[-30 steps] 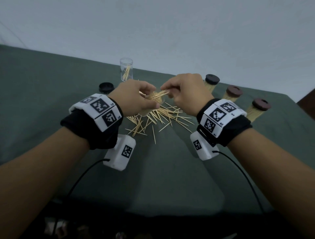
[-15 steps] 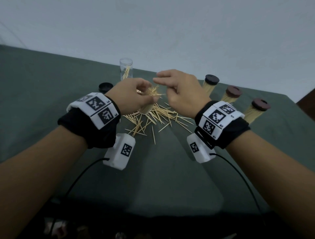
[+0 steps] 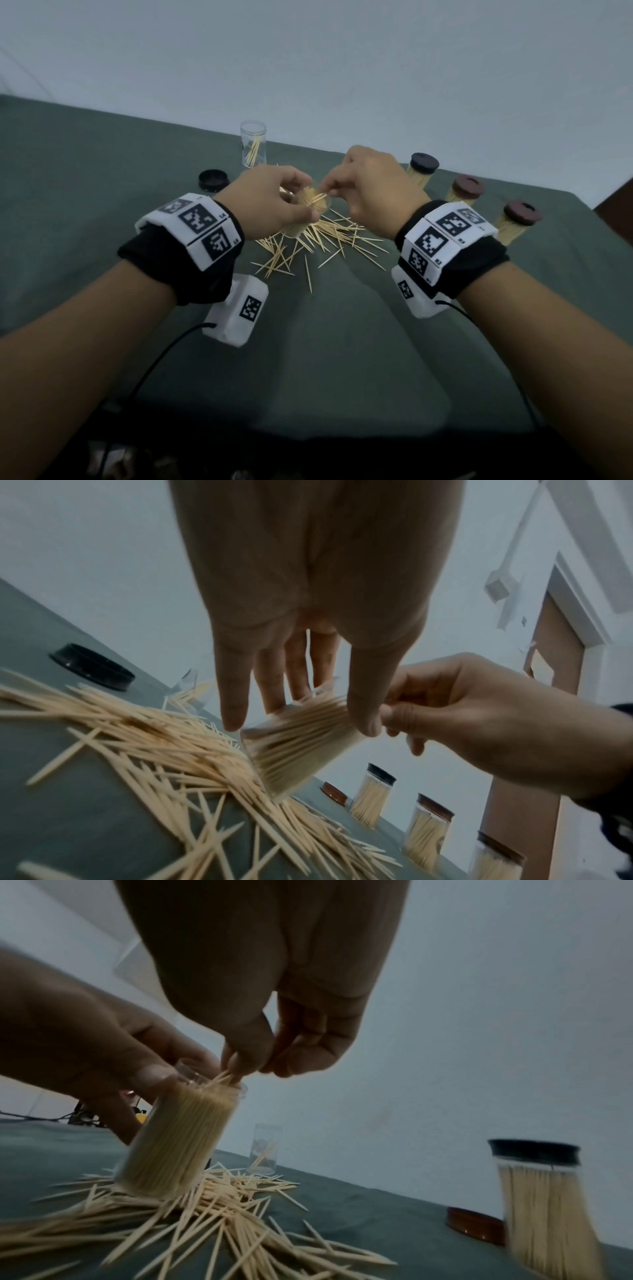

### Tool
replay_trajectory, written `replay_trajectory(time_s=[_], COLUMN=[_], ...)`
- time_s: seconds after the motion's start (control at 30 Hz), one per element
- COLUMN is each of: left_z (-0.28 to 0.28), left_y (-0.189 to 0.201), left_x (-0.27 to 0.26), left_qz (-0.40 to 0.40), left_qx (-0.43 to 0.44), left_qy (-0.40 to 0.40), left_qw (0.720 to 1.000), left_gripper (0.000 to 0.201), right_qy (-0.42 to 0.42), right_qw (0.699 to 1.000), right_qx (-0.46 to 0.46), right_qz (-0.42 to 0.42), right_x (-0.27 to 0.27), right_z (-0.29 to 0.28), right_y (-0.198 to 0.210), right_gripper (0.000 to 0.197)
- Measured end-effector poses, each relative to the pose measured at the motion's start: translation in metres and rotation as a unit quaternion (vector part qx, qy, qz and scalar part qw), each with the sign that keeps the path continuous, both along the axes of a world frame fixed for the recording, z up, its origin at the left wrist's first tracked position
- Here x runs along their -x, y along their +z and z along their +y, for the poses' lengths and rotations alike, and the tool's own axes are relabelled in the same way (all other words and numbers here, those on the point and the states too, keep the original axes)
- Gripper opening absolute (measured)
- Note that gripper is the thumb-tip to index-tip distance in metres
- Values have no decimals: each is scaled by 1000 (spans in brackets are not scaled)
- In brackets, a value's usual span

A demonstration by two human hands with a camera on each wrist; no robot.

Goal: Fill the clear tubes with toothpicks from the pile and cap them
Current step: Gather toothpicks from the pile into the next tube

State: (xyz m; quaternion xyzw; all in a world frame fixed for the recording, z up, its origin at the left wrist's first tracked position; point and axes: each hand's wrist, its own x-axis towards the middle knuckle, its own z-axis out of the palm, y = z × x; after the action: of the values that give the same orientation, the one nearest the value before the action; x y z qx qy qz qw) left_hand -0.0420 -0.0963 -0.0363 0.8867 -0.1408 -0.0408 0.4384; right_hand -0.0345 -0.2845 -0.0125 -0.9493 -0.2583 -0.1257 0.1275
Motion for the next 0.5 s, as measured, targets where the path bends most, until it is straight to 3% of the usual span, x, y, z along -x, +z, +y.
replay_trajectory(time_s=[0.3,0.4,0.5], left_z=[2,6,7], left_y=[-1,-1,0], left_x=[-1,-3,-4], left_qz=[0,11,8], left_qx=[40,70,76], left_qy=[7,16,10], left_qw=[999,997,997], left_gripper=[47,49,52], right_qy=[16,14,21], right_qw=[997,999,999], right_qx=[-80,-45,22], right_qz=[-13,-23,40], right_x=[9,7,9], right_z=[9,7,6], right_y=[-5,-6,-9], right_gripper=[42,50,64])
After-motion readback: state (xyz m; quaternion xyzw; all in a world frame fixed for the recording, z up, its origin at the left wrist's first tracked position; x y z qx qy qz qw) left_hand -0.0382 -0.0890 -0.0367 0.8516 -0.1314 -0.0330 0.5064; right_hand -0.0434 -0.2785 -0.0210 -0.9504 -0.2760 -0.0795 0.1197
